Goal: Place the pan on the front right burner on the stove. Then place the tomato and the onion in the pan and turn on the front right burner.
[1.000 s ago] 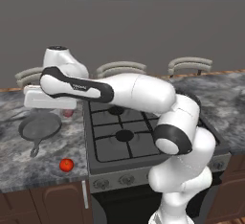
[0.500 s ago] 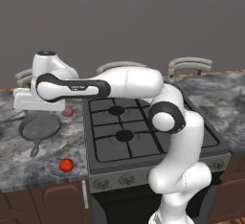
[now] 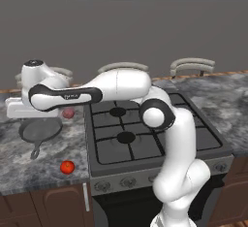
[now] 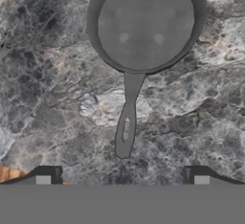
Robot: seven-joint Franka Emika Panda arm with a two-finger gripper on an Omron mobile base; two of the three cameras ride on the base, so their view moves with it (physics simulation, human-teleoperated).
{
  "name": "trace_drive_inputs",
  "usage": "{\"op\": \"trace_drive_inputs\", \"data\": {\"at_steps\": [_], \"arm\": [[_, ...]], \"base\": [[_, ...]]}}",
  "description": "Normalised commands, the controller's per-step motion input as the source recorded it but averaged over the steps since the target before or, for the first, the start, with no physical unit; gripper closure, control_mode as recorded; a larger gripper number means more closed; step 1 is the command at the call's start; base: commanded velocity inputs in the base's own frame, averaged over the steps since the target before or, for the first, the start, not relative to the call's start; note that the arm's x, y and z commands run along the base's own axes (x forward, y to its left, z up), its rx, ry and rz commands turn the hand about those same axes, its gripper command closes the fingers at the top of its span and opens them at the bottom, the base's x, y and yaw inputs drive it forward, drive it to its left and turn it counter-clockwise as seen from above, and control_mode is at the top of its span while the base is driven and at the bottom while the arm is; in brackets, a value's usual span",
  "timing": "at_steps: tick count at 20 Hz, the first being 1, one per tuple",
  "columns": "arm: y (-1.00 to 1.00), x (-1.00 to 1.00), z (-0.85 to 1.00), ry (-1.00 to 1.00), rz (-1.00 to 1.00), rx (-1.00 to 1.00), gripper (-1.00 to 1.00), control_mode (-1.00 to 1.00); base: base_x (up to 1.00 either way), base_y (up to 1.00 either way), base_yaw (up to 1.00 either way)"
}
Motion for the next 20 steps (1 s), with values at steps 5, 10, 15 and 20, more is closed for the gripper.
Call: {"op": "trace_drive_inputs", "data": {"at_steps": [5, 10, 15, 20], "arm": [[0.06, 0.02, -0.26, 0.0, 0.0, 0.0, -1.0, -1.0], [0.0, 0.06, -0.34, 0.0, 0.0, 0.0, -1.0, -1.0], [0.0, 0.0, -0.33, 0.0, -0.01, 0.0, -1.0, -1.0], [-0.04, 0.0, -0.22, 0.02, -0.01, 0.0, -1.0, -1.0]], "base": [[0.0, 0.0, 0.0], [0.0, 0.0, 0.0], [0.0, 0.0, 0.0], [0.0, 0.0, 0.0]]}}
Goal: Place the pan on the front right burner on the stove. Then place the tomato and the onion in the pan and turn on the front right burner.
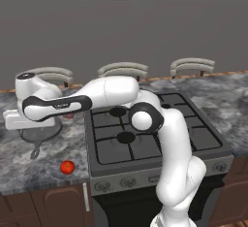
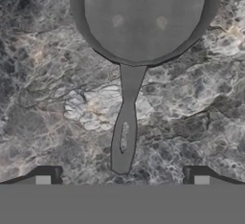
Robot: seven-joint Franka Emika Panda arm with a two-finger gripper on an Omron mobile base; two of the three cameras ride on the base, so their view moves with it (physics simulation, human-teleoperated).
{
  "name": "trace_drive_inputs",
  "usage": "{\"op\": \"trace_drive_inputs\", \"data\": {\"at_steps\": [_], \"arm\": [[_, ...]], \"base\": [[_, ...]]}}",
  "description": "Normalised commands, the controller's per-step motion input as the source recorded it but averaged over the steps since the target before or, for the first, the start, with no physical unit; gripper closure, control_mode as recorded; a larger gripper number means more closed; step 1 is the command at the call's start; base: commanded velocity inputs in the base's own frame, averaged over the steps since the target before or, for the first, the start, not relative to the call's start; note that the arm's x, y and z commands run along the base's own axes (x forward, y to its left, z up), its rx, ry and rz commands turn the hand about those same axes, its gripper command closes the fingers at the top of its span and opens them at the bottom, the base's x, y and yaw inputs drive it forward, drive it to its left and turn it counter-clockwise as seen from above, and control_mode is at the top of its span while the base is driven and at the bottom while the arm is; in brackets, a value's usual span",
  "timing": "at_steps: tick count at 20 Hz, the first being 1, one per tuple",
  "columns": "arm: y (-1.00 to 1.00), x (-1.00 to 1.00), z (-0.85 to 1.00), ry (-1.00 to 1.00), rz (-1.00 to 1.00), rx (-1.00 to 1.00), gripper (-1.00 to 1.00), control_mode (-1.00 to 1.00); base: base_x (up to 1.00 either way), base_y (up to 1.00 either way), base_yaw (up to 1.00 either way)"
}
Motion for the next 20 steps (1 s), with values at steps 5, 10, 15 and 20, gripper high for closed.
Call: {"op": "trace_drive_inputs", "data": {"at_steps": [5, 10, 15, 20], "arm": [[-0.16, 0.0, -0.25, 0.04, 0.0, 0.05, -1.0, -1.0], [-0.08, 0.0, -0.27, 0.0, 0.0, 0.1, -1.0, -1.0], [-0.02, 0.0, -0.34, 0.0, 0.0, 0.05, -1.0, -1.0], [0.0, 0.0, -0.29, 0.05, 0.0, 0.0, -1.0, -1.0]], "base": [[0.0, 0.0, 0.0], [0.0, 0.0, 0.0], [0.0, 0.0, 0.0], [0.0, 0.0, 0.0]]}}
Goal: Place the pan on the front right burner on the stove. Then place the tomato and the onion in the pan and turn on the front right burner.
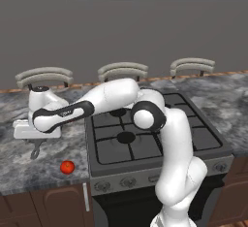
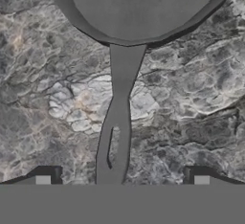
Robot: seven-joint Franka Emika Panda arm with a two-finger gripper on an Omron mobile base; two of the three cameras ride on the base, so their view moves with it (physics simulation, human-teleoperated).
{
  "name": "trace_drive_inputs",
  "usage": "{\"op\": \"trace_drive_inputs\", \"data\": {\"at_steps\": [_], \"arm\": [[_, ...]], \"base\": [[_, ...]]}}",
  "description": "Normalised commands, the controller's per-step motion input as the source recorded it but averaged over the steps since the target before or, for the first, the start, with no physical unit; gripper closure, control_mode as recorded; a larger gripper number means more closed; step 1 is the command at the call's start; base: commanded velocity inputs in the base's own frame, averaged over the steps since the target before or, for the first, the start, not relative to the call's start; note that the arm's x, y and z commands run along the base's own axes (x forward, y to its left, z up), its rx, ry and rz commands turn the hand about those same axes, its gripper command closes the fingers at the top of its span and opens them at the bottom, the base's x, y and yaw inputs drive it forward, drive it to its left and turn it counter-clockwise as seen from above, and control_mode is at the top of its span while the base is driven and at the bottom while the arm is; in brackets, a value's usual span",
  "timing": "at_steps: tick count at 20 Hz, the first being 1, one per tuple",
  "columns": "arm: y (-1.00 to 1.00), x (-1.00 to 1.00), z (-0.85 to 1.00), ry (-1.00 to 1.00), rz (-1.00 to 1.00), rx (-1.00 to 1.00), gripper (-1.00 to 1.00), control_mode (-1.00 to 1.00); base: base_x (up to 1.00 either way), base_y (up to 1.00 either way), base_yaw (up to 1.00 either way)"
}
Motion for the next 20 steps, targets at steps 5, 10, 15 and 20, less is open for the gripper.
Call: {"op": "trace_drive_inputs", "data": {"at_steps": [5, 10, 15, 20], "arm": [[0.0, 0.09, -0.21, 0.04, 0.0, 0.0, -1.0, -1.0], [0.01, 0.15, -0.2, 0.04, 0.0, 0.0, -1.0, -1.0], [0.09, 0.09, -0.09, 0.06, 0.0, 0.0, -1.0, -1.0], [0.34, 0.0, 0.0, 0.03, 0.0, 0.0, -1.0, -1.0]], "base": [[0.0, 0.0, 0.0], [0.0, 0.0, 0.0], [0.0, 0.0, 0.0], [0.0, 0.0, 0.0]]}}
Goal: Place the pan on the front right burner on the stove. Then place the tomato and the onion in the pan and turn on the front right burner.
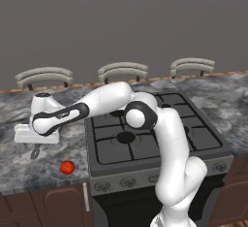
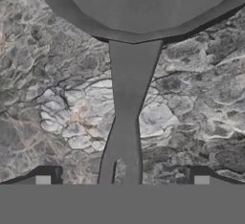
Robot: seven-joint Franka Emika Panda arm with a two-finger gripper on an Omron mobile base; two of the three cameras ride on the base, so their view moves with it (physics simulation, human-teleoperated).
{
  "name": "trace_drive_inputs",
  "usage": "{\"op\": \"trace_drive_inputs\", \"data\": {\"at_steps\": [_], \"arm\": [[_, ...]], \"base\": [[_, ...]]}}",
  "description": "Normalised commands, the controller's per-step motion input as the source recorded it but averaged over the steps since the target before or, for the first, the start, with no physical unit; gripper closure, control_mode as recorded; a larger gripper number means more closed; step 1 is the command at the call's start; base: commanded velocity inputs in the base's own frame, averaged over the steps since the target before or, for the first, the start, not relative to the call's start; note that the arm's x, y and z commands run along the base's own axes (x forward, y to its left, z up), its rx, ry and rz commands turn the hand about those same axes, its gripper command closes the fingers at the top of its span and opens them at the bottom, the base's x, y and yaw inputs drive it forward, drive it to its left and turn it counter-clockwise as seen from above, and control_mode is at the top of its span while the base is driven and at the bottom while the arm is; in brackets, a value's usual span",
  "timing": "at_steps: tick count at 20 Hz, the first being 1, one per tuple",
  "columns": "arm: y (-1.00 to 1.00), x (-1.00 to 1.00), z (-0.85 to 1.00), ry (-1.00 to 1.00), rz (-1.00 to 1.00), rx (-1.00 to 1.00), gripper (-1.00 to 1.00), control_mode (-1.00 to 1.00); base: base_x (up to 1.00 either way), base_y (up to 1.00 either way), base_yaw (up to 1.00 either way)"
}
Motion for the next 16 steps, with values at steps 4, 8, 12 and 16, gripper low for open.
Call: {"op": "trace_drive_inputs", "data": {"at_steps": [4, 8, 12, 16], "arm": [[0.37, 0.0, -0.01, 0.01, 0.0, 0.0, -1.0, -1.0], [0.13, 0.01, -0.15, 0.0, 0.0, 0.0, -1.0, -1.0], [0.0, 0.03, -0.15, 0.0, 0.0, 0.0, -1.0, -1.0], [0.0, 0.0, -0.05, 0.0, 0.0, 0.0, -1.0, -1.0]], "base": [[0.0, 0.0, 0.0], [0.0, 0.0, 0.0], [0.0, 0.0, 0.0], [0.0, 0.0, 0.0]]}}
